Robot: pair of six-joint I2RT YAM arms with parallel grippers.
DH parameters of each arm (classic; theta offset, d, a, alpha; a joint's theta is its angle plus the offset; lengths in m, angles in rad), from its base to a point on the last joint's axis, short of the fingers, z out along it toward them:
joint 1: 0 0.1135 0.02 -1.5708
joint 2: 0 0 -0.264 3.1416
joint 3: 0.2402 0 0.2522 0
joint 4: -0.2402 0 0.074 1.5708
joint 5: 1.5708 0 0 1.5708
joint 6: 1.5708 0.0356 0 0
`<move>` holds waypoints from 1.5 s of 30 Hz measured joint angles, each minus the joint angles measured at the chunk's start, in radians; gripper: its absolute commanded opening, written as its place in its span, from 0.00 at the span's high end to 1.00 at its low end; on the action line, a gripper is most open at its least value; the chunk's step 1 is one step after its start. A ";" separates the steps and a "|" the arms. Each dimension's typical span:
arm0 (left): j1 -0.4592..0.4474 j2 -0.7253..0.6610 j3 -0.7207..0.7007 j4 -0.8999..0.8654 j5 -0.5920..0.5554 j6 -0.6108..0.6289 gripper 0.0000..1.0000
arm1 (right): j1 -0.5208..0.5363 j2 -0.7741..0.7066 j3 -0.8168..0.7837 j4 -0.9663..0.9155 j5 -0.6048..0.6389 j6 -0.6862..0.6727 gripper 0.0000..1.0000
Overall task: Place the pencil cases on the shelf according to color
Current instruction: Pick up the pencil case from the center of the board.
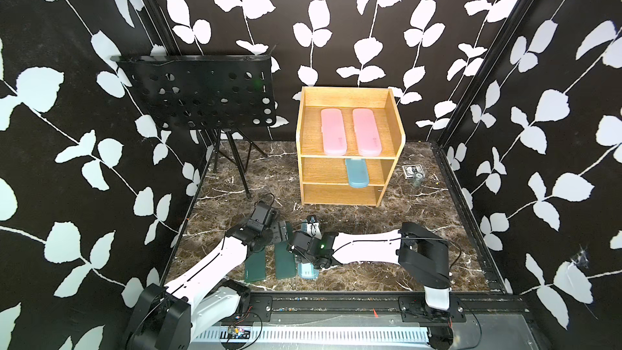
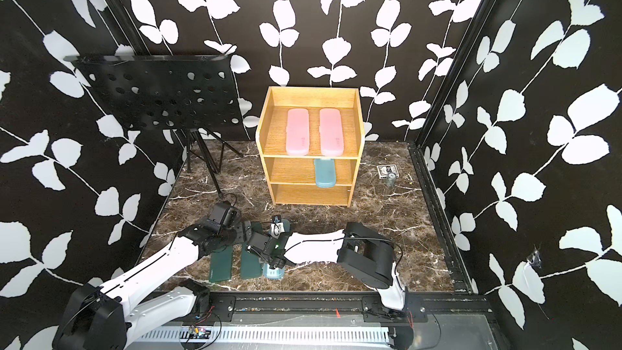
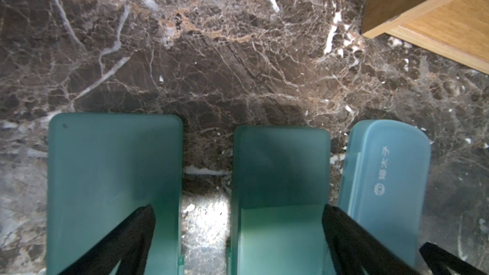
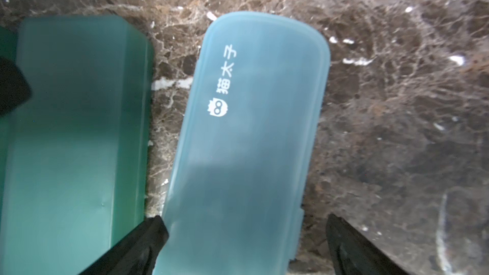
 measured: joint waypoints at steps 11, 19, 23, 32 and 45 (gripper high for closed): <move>0.000 0.003 0.000 -0.002 0.016 0.007 0.01 | -0.019 -0.013 -0.032 0.008 -0.016 -0.018 0.01; 0.000 0.003 0.000 -0.001 0.043 -0.002 0.01 | -0.119 -0.219 -0.296 0.060 -0.046 -0.069 0.01; 0.000 -0.014 0.000 -0.002 0.047 -0.010 0.01 | -0.148 -0.319 -0.373 0.005 -0.048 -0.091 0.01; 0.000 -0.043 0.000 -0.021 0.048 -0.005 0.01 | -0.151 -0.409 -0.466 0.024 -0.098 -0.017 0.00; 0.000 -0.097 0.000 -0.069 0.053 0.006 0.01 | -0.187 -0.128 -0.211 0.044 -0.053 -0.133 0.01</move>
